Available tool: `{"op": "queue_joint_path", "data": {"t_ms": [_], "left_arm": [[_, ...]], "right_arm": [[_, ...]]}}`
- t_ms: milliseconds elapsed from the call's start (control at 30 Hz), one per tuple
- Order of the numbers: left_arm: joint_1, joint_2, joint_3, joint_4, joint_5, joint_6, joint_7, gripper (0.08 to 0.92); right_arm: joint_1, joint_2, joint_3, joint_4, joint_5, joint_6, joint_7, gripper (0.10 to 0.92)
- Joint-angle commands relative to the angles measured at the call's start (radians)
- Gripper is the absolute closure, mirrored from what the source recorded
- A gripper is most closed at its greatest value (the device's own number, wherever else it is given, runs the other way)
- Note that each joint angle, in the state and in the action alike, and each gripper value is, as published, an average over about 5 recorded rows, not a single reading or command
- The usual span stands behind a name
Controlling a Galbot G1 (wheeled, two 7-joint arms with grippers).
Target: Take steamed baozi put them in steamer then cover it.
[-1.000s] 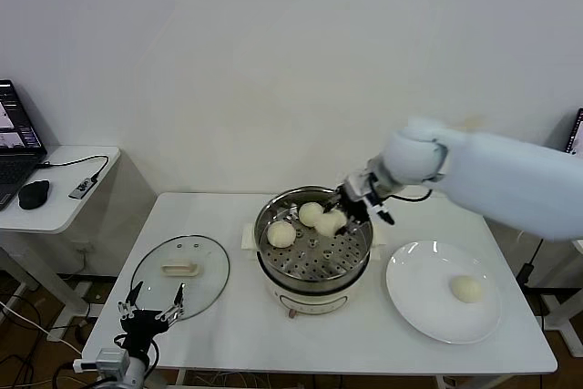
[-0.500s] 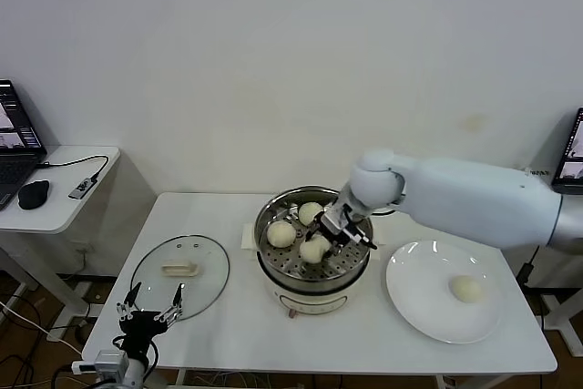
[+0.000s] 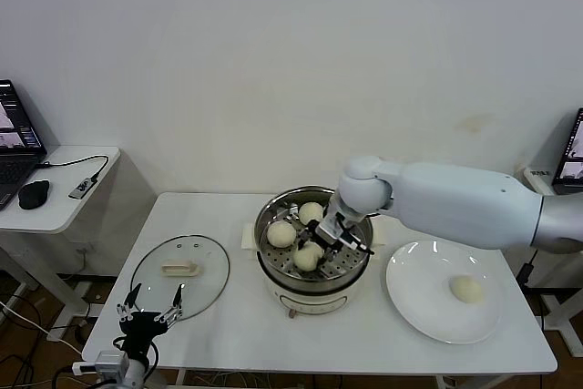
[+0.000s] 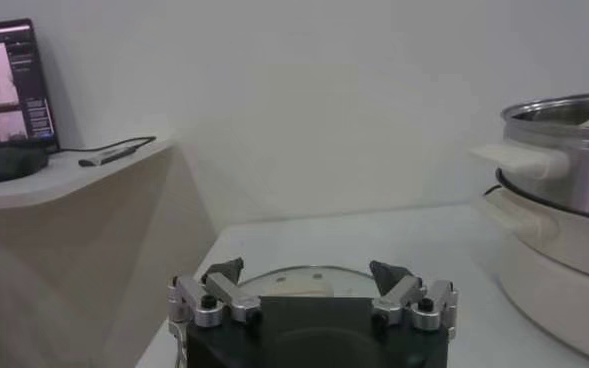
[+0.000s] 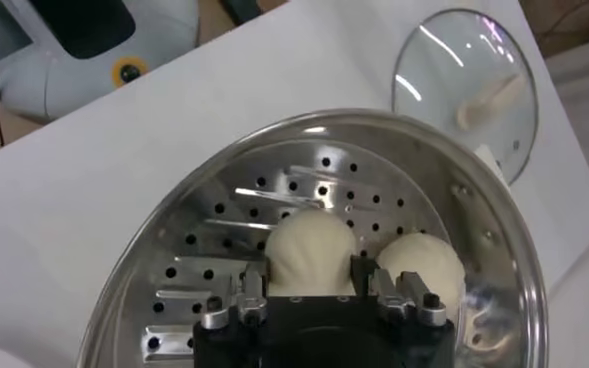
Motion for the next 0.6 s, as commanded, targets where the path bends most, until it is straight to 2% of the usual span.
{"op": "queue_joint_path", "data": {"t_ms": [33,167,267,467,600], "left_arm": [[-0.001,0.001,0.002,0.0,0.0,0.0,0.0,0.177],[-0.004,0.003,0.002,0.0,0.0,0.0,0.0,0.177],[-0.007,0.005,0.003,0.0,-0.001,0.0,0.001,0.177],[-0.009,0.014,0.005,0.002,-0.001,-0.003,0.002,0.177],[-0.01,0.023,0.007,0.004,-0.002,-0.004,0.002,0.177]], "right_arm": [[0.061,-0.032,-0.007,0.039,0.026,0.005,-0.025,0.391],[0.112,-0.066,0.005,0.065,0.078,-0.001,-0.028,0.273],[0.151,-0.097,0.009,0.083,0.111,0.004,-0.037,0.218],[0.215,-0.186,0.008,0.126,0.145,-0.01,-0.079,0.203],[0.243,-0.296,0.006,0.175,0.161,-0.208,-0.107,0.202]]}}
